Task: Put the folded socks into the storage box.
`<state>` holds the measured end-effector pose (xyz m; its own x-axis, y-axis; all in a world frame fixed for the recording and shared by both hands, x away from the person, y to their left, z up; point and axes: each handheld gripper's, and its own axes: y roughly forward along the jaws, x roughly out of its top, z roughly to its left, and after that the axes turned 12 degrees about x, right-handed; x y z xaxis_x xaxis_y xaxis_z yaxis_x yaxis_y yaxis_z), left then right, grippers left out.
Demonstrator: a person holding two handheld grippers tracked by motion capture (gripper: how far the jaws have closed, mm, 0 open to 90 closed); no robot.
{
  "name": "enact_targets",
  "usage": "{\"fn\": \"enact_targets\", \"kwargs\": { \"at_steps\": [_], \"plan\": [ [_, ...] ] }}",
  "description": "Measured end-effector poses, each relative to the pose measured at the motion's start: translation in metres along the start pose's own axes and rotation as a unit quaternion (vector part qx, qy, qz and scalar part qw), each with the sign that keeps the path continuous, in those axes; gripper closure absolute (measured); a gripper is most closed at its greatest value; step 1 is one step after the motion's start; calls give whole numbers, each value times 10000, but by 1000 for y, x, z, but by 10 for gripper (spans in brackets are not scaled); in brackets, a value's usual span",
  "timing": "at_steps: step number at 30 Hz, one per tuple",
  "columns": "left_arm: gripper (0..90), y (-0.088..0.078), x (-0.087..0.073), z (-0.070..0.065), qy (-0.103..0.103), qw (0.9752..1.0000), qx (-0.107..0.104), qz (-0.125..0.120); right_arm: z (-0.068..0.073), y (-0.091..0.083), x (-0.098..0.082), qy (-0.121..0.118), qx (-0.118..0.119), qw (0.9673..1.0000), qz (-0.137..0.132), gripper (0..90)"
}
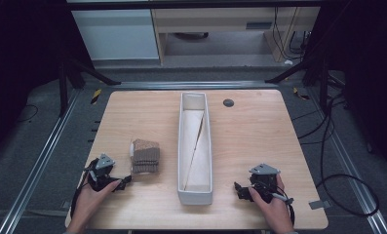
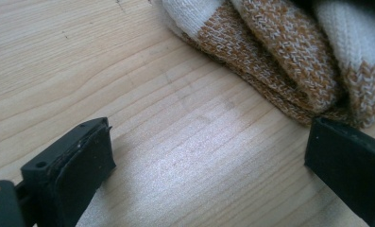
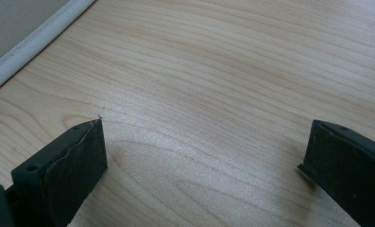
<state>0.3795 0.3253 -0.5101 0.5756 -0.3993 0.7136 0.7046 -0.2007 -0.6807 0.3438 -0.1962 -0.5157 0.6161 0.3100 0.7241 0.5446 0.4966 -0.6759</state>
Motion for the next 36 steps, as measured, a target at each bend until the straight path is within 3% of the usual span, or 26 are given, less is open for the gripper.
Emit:
{"fn": "enact_targets", "kwargs": {
  "at_steps": [6,10,13,17,20,21,26,30,32,33,34,36],
  "plan": [
    [0,0,0,0,80,10000,-3,7,0,0,0,-1,4,10000,-6,4],
    [31,-9,4,-1,439,9989,189,28,0,0,0,0,5,10000,-6,4],
    [26,-20,9,3,484,9988,69,-20,0,0,0,1,5,10000,-7,4],
    [27,-36,17,5,726,9974,3,6,0,0,0,0,6,10000,-7,4],
    [29,-47,24,5,988,9951,13,57,0,0,0,-3,5,10000,-6,4],
    [28,-54,29,4,1167,9931,10,84,0,0,0,0,4,10000,-6,4],
    [40,-67,39,5,1369,9905,-55,79,0,0,0,-3,5,10000,-7,4],
    [45,-74,51,8,1377,9904,-86,17,0,0,0,-3,5,10000,-7,4],
    [44,-77,60,4,1635,9865,-72,60,0,0,0,-1,4,10000,-6,4],
    [44,-77,60,4,1635,9865,-72,60,0,0,0,-1,4,10000,-6,4],
    [44,-79,64,2,1764,9843,-46,25,0,0,0,0,5,10000,-7,4],
    [45,-83,71,-1,1829,9831,-102,-1,0,0,0,0,5,10000,-7,4]
  ]
}}
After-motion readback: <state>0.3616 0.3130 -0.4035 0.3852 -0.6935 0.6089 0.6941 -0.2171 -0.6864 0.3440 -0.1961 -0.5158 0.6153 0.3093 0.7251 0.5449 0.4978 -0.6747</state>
